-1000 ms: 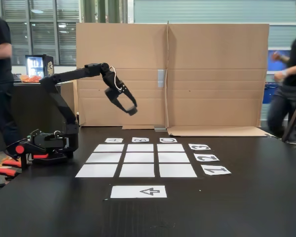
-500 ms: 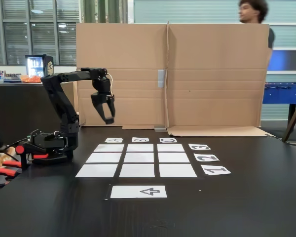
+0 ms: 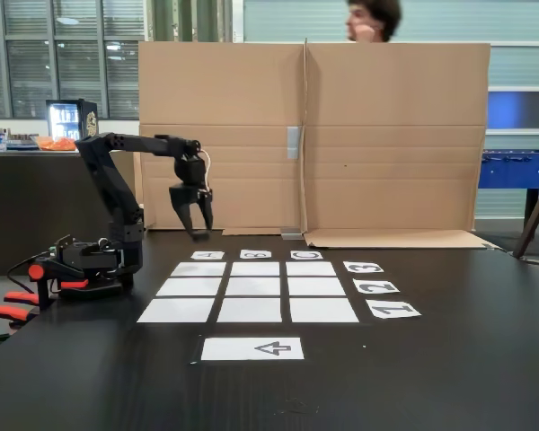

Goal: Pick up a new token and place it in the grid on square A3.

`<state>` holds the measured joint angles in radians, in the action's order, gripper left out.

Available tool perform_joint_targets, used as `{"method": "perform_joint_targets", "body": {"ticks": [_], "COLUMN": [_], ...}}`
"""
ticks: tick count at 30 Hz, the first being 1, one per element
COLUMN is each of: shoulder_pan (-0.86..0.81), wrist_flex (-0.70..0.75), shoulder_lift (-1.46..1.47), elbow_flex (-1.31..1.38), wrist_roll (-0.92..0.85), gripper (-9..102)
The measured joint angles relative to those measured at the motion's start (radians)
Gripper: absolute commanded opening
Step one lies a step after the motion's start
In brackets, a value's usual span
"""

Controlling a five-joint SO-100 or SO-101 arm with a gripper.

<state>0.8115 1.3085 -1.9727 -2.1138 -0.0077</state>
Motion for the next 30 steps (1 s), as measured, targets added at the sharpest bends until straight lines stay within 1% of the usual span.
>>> {"method": "perform_joint_targets", "body": {"ticks": [7, 11, 19, 30], "shoulder_pan": [-0.077, -0.104, -0.109, -0.1], "wrist_flex": [-0.063, -0.15, -0.261, -0.314], "shoulder_lift": [0.023, 0.038, 0.064, 0.067], "elbow_flex": [-0.057, -0.127, -0.198, -0.25], "wrist_roll": [-0.003, -0.003, -0.003, -0.003], "gripper": [-1, -1, -1, -1]}}
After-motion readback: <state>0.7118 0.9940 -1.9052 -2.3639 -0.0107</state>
